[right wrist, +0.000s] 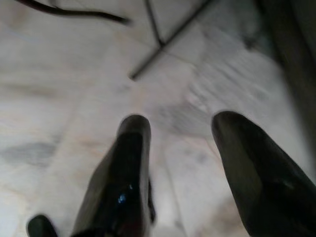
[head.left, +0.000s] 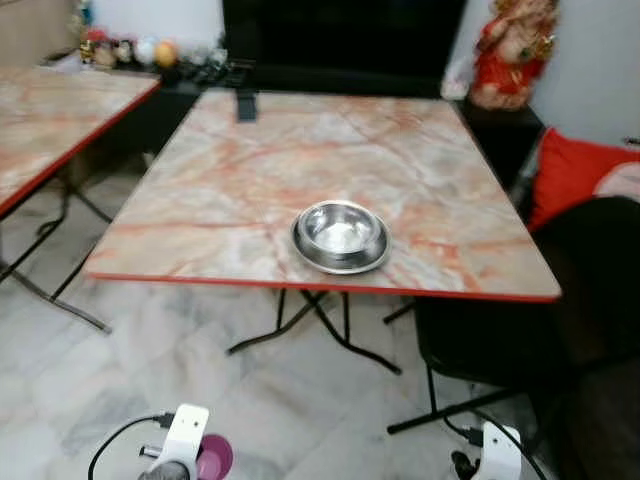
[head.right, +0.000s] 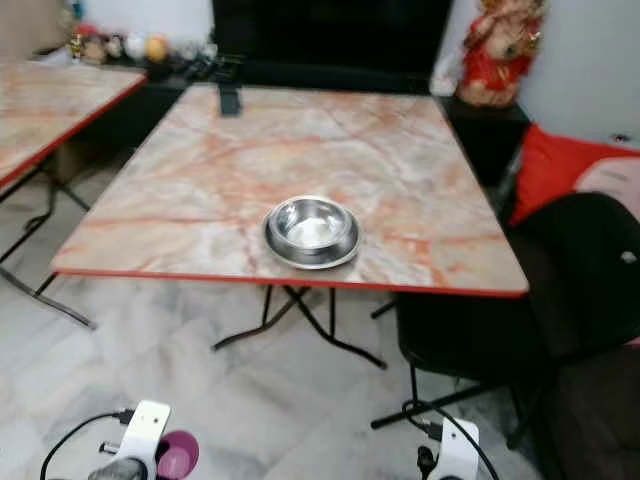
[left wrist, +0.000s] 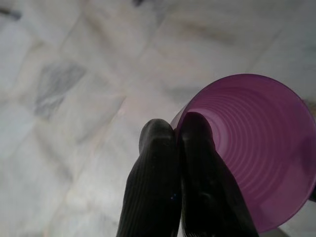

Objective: Setting the table

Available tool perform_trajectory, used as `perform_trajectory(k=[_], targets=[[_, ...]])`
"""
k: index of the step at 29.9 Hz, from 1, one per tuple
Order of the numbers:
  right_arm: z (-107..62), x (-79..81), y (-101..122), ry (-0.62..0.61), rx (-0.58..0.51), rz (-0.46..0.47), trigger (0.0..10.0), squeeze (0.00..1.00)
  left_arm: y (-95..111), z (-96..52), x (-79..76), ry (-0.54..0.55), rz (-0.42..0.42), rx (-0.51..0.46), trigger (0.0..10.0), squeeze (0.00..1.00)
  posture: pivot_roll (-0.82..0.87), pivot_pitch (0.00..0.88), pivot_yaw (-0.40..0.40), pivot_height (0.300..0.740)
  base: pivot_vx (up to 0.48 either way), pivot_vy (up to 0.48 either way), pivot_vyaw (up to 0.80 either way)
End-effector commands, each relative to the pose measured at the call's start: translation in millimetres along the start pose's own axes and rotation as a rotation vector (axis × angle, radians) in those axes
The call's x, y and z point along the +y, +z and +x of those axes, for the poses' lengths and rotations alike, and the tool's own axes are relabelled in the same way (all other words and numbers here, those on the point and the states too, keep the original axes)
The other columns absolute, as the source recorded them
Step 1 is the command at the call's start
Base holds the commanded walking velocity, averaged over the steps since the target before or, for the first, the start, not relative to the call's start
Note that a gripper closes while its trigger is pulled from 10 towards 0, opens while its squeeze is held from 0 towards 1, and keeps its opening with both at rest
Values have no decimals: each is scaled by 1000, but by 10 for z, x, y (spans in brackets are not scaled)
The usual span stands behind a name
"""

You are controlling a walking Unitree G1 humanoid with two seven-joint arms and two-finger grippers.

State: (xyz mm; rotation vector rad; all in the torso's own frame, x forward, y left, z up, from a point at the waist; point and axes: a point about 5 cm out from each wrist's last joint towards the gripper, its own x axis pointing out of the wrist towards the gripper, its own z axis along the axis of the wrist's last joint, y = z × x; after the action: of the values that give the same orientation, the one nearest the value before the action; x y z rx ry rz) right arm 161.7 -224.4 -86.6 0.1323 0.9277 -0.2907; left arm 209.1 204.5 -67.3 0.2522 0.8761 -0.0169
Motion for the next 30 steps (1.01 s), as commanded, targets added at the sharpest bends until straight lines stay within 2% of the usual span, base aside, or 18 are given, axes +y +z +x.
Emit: perform_trajectory(k=[1, 7, 17, 24, 27, 28, 30], targets=[[11, 14, 52, 7, -13, -2, 10000, 0, -21, -5, 13, 1, 0, 2, 10000, 0, 42, 0, -60, 740, 364, 0, 0], [11, 11, 52, 2, -12, 2, 10000, 0, -18, -5, 8, 2, 7, 1, 10000, 0, 43, 0, -60, 740, 362, 0, 0], [14, 15, 60, 8, -10, -7, 10000, 0, 66, -1, -63, 2, 8, -61, 10000, 0, 50, 0, -63, 740, 0, 0, 0], [13, 10, 58, 9, -7, -11, 10000, 0, 139, -56, 42, 48, -36, -209, 10000, 0, 60, 0, -62, 740, 0, 0, 0], [14, 11, 58, 10, -5, -14, 10000, 0, 197, -131, 142, 74, -41, -311, 10000, 0, 60, 0, -62, 740, 0, 0, 0], [13, 9, 55, 11, -4, -14, 10000, 0, 244, -215, 214, 98, -23, -384, 10000, 0, 68, 0, -59, 740, 0, 0, 0], [13, 7, 54, 11, -4, -14, 10000, 0, 277, -292, 264, 115, -26, -431, 10000, 0, 74, 0, -59, 740, 0, 0, 0]])
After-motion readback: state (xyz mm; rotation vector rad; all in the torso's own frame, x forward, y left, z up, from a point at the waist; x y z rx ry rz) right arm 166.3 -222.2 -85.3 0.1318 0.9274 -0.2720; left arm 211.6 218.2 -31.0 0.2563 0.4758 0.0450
